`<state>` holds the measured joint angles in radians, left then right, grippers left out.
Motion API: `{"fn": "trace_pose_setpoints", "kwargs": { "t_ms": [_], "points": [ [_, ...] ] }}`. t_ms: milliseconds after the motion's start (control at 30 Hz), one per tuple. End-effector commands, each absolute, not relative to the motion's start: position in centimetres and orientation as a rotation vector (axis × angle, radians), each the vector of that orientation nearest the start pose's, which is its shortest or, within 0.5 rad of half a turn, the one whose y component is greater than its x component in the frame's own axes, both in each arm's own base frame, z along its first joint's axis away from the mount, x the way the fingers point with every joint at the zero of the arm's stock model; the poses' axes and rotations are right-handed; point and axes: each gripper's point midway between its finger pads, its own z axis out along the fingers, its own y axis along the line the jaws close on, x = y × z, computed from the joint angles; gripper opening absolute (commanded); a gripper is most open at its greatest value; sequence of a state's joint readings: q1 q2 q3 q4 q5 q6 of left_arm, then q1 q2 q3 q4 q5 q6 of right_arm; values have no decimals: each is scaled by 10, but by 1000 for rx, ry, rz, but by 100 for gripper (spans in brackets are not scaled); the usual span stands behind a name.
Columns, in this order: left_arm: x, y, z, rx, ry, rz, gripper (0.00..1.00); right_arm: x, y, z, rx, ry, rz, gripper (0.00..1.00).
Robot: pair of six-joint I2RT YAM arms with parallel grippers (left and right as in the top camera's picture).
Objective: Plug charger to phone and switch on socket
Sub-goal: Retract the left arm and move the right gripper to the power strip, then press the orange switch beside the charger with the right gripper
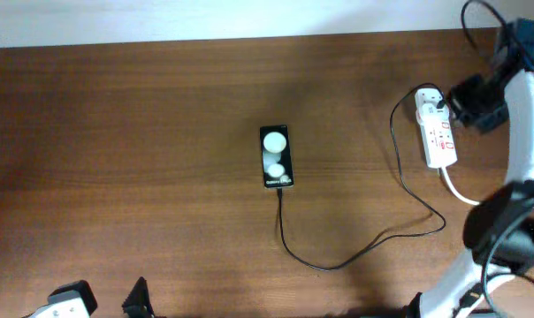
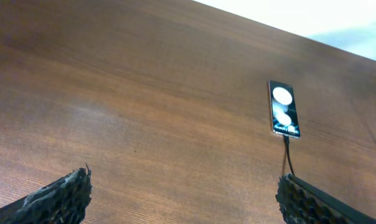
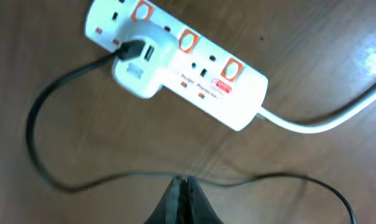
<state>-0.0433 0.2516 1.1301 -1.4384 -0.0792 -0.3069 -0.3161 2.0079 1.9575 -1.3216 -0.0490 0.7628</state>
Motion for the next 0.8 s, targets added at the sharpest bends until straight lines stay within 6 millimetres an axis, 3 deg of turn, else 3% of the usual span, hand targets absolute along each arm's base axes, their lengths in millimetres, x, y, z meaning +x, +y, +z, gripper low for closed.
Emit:
{"fn": "trace_pose_setpoints", "kwargs": {
  "t_ms": [0, 133, 233, 300, 767],
  "points": [
    [82, 12, 277, -339, 2093, -119, 99, 425, -141, 137, 1555, 2546, 98, 4],
    [82, 12, 277, -339, 2093, -119, 99, 429, -179, 91, 1625, 2530, -64, 4],
    [82, 12, 277, -339, 2093, -119, 99, 436, -190, 75, 1620, 2518, -81, 4],
    [82, 12, 277, -339, 2093, -119, 99, 442, -189, 61, 1621, 2525, -61, 4],
    [82, 12, 277, -339, 2093, -119, 99, 462, -178, 34, 1603, 2538, 59, 4]
  ]
}}
